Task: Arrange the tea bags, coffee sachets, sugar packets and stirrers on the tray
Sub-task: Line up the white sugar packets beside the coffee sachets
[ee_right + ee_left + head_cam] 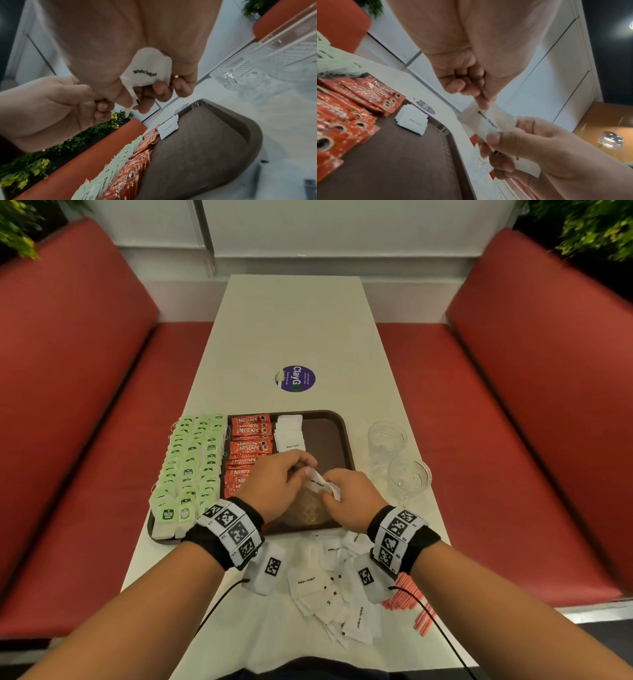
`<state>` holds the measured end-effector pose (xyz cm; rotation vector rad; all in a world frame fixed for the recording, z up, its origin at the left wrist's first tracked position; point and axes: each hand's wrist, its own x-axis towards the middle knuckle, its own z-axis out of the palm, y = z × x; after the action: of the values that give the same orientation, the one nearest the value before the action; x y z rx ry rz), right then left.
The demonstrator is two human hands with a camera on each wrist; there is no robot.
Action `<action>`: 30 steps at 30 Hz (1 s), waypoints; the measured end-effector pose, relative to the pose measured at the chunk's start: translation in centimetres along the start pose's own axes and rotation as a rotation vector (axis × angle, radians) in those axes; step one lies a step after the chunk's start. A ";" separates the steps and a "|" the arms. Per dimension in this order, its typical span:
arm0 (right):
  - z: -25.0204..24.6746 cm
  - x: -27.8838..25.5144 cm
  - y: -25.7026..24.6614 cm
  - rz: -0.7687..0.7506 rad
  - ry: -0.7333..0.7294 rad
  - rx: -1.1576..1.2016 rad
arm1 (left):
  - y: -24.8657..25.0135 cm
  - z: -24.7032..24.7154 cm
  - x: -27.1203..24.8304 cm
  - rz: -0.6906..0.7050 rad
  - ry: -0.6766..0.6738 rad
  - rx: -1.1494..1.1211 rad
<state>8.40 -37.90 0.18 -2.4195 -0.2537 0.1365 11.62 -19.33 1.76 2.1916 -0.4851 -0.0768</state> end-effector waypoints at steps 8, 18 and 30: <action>-0.3 2.0 0.4 0.027 -0.031 0.163 | -1.0 -1.2 0.9 -0.098 -0.090 0.129; -0.9 2.9 1.2 0.152 -0.032 0.130 | -6.0 -1.1 6.1 -0.463 0.021 0.236; -1.0 2.9 2.4 0.210 -0.001 0.225 | -7.9 0.8 10.8 -0.546 -0.096 0.481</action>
<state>11.73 -39.69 -0.71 -2.2168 0.0167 0.2478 23.90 -19.56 -3.61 2.7503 0.0717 -0.3952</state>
